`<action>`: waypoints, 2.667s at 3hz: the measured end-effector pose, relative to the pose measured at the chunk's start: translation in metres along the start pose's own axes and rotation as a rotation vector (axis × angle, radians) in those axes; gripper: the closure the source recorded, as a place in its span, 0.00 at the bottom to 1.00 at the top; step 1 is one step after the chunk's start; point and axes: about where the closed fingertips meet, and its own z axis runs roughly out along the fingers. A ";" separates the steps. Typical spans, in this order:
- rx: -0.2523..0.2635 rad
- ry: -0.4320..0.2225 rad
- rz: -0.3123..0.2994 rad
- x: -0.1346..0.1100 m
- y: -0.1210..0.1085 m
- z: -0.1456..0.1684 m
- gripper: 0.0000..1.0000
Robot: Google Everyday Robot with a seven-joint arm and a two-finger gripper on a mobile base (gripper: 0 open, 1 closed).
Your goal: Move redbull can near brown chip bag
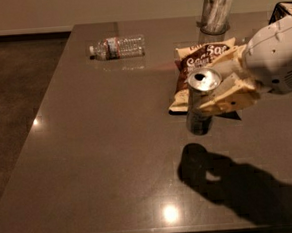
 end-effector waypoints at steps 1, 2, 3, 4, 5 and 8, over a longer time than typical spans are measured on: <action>0.072 -0.005 0.041 0.018 -0.036 -0.010 1.00; 0.102 -0.012 0.107 0.045 -0.054 -0.011 1.00; 0.112 -0.018 0.162 0.067 -0.062 -0.011 1.00; 0.118 -0.032 0.188 0.083 -0.064 -0.007 1.00; 0.140 -0.028 0.182 0.093 -0.068 -0.001 0.82; 0.147 -0.001 0.178 0.104 -0.074 0.006 0.13</action>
Offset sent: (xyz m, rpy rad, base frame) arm 0.0699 -0.0864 -0.0377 0.0885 0.0420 -0.2256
